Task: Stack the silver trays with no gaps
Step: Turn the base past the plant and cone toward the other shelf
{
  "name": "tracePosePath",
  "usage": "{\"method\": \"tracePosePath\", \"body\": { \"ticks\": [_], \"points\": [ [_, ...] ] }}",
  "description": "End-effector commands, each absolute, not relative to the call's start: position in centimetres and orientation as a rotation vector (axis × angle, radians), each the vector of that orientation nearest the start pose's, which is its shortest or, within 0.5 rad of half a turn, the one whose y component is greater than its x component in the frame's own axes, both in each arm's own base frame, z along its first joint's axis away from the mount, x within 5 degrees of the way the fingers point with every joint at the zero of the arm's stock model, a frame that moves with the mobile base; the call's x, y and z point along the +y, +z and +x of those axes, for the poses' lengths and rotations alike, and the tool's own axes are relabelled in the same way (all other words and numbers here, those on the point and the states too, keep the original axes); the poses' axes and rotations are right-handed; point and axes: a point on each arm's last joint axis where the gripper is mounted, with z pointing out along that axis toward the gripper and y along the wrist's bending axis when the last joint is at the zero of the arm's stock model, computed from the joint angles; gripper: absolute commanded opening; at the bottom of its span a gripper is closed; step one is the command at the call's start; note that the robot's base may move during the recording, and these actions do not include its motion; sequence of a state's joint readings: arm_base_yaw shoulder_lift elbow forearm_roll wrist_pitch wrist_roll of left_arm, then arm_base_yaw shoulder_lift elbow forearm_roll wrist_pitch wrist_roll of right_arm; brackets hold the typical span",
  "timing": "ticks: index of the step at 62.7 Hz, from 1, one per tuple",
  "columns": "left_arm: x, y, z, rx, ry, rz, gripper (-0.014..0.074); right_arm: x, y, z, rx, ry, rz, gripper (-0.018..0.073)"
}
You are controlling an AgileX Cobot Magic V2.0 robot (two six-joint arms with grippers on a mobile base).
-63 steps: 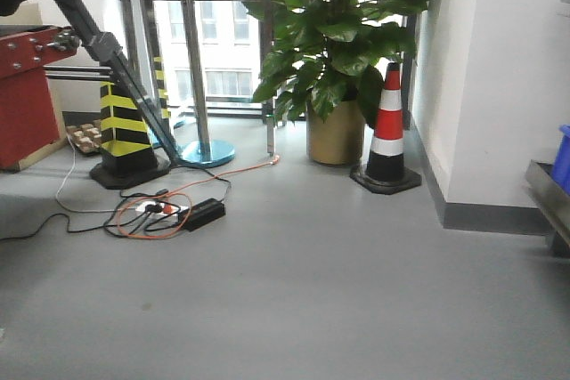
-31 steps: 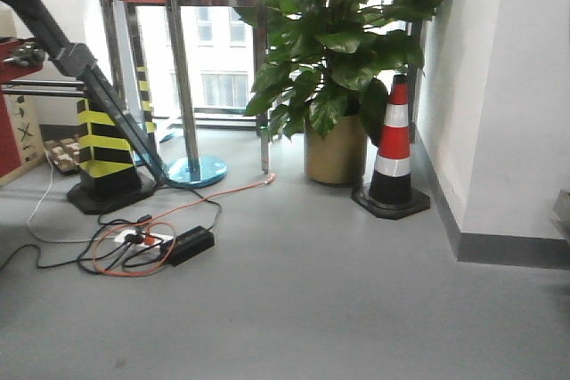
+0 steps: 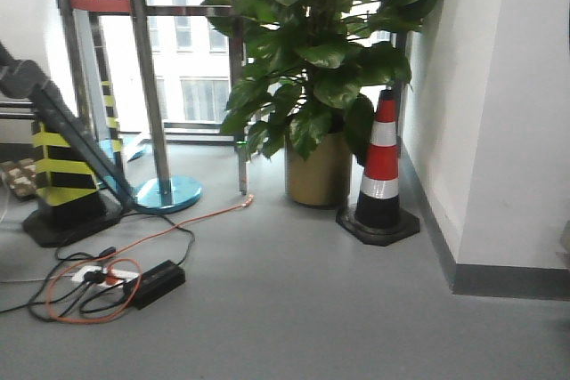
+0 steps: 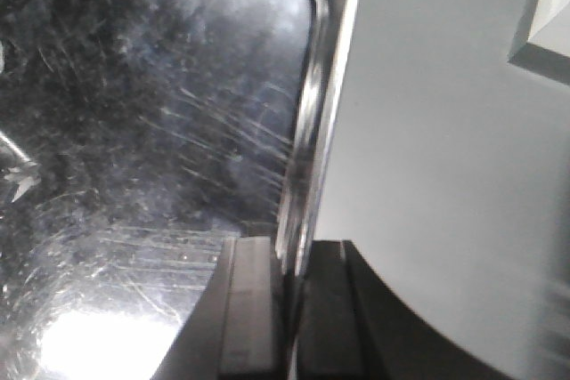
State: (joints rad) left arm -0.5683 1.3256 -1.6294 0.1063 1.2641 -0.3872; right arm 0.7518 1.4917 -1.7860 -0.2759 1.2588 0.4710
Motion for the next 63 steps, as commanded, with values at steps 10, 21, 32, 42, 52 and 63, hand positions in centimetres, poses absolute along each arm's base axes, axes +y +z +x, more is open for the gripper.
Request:
{"method": "tracePosePath", "body": {
  "ticks": [10,21,32,42,52,63],
  "points": [
    [-12.61,46.96,20.17,2.402,-0.379,0.247,-0.0042,17.86,47.54,22.48,2.287,0.246,-0.346,0.0059],
    [-12.61,46.96,20.17,2.402,-0.379,0.247,-0.0042,17.86,47.54,22.48,2.287,0.246,-0.346,0.0059],
    [-12.61,46.96,20.17,2.402,-0.379,0.247,-0.0042,17.86,47.54,22.48,2.287,0.246,-0.346,0.0059],
    [-12.61,46.96,20.17,2.402,-0.379,0.247,-0.0042,17.86,47.54,22.48,2.287,0.246,-0.346,0.0059],
    [-12.62,46.96,20.16,2.403,-0.382,0.248,-0.0042,17.86,47.54,22.48,2.287,0.246,-0.346,0.0059],
    [-12.62,46.96,20.16,2.403,-0.382,0.248,-0.0042,17.86,47.54,22.48,2.287,0.246,-0.346,0.0059]
  ]
}}
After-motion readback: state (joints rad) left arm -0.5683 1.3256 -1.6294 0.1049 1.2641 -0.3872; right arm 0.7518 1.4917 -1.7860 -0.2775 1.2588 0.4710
